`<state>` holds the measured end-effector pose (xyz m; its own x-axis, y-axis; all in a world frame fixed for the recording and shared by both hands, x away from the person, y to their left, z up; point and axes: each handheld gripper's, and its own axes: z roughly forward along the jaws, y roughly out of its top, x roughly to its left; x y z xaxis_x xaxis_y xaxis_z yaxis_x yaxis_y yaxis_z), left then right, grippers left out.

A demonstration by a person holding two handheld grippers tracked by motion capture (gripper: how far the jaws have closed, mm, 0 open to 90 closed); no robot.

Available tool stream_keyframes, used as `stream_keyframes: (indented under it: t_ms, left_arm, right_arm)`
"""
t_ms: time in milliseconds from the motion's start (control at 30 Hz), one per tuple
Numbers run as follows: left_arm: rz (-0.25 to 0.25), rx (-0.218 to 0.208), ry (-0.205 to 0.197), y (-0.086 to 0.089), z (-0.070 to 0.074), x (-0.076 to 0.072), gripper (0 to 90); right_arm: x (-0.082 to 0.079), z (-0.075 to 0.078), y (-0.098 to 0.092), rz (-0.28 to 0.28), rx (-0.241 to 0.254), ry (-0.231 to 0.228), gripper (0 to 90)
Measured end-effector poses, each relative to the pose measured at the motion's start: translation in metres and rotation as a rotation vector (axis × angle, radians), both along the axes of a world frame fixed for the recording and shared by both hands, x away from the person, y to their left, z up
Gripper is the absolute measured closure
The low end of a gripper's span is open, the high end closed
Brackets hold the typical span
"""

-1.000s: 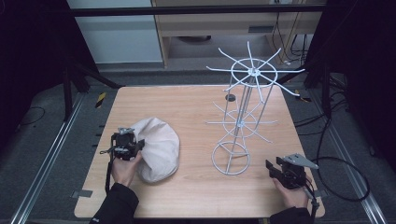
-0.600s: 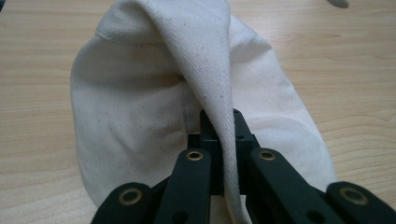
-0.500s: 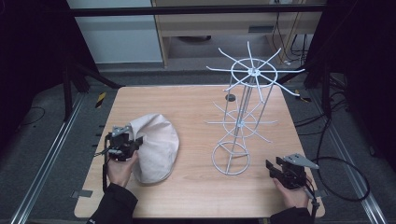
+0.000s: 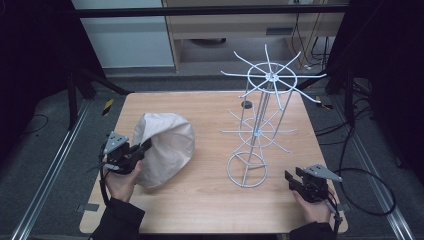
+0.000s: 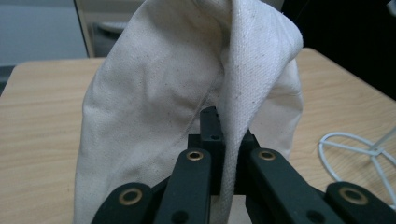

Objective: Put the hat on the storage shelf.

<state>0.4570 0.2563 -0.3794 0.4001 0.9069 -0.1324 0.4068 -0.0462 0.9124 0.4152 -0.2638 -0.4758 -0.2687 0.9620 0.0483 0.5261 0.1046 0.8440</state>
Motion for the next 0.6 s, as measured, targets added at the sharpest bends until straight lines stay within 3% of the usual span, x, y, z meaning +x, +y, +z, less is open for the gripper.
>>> stream_keyframes:
  t_ms: [100, 133, 300, 600]
  left_arm:
    - [-0.019, -0.048, -0.055, 0.004, 0.012, -0.009, 89.0]
    - [-0.019, -0.048, -0.055, 0.004, 0.012, -0.009, 89.0]
    - [-0.045, -0.094, -0.151, 0.006, 0.032, -0.025, 88.9]
    - [-0.09, -0.169, -0.265, 0.004, 0.059, -0.047, 88.9]
  right_arm:
    - [0.0, 0.0, 0.0, -0.001, 0.001, 0.0, 54.7]
    - [0.0, 0.0, 0.0, -0.001, 0.001, 0.0, 54.7]
    - [0.0, 0.0, 0.0, -0.002, -0.003, -0.003, 54.5]
    - [0.001, 0.0, 0.0, -0.002, -0.007, -0.004, 54.0]
